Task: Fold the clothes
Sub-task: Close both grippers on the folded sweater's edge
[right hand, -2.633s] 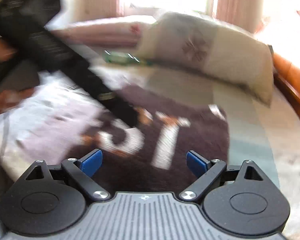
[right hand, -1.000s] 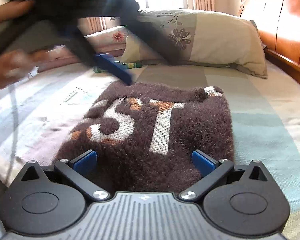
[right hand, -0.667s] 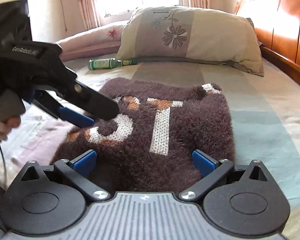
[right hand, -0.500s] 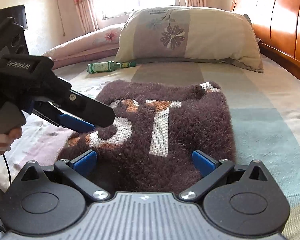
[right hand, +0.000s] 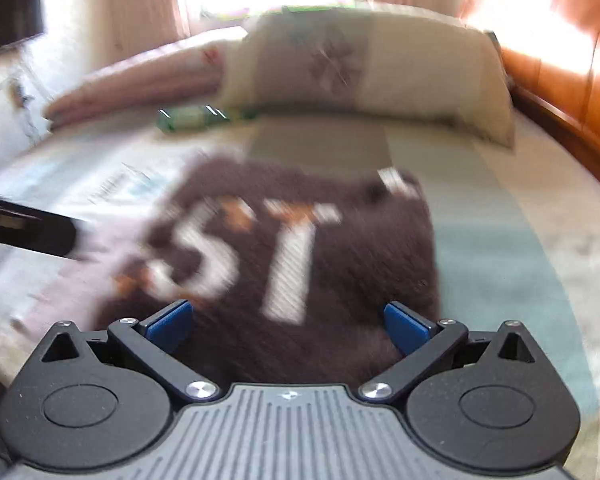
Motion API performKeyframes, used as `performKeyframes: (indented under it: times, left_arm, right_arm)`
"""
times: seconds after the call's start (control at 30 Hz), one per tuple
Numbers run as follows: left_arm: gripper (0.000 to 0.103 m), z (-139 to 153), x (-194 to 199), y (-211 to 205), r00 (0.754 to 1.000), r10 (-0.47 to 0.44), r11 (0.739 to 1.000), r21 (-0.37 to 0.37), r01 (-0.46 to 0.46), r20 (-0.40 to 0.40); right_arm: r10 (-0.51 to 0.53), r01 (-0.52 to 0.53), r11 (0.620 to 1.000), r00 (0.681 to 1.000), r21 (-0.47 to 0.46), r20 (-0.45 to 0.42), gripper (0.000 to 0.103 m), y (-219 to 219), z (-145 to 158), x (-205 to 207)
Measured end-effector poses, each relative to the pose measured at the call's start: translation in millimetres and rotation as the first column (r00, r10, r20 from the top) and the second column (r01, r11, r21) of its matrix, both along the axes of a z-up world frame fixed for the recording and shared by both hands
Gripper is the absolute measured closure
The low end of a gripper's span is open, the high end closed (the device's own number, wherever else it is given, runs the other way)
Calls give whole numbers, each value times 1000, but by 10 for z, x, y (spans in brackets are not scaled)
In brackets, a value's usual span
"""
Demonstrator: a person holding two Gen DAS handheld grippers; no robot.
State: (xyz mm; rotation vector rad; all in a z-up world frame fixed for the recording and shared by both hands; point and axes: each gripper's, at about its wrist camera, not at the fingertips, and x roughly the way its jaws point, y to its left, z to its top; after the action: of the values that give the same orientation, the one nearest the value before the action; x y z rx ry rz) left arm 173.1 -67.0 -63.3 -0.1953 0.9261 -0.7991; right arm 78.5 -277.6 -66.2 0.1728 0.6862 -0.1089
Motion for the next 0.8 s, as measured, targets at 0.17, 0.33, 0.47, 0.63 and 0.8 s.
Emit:
performKeyframes:
  times: [0.17,0.33,0.47,0.63,0.8]
  left_arm:
    - [7,-100,100,145,998,41,998,-41,-43,-41]
    - [7,-166,118,174,997,31,997,-69,-36,-75]
    - [7,-241,185,190,992,2,993,-120,-18,-126]
    - [7,-386,333,213,975,-25,965,-260,-35,-221]
    - [7,-584,485,130,948,-2,966,-247,-82,-320]
  right_arm:
    - [-27,25,997,999,75,35,0,0,174,-137]
    - [-135,118,960,990,255,48,0,-238,269,-335]
    - [-238,218,861,971,459,-15,0,-678,174,-512]
    - [-232,217,769,971,601,-53,0,-1108,-16,-607]
    - [-174,194,682,980,705,-101,0,-1402,-313,-425]
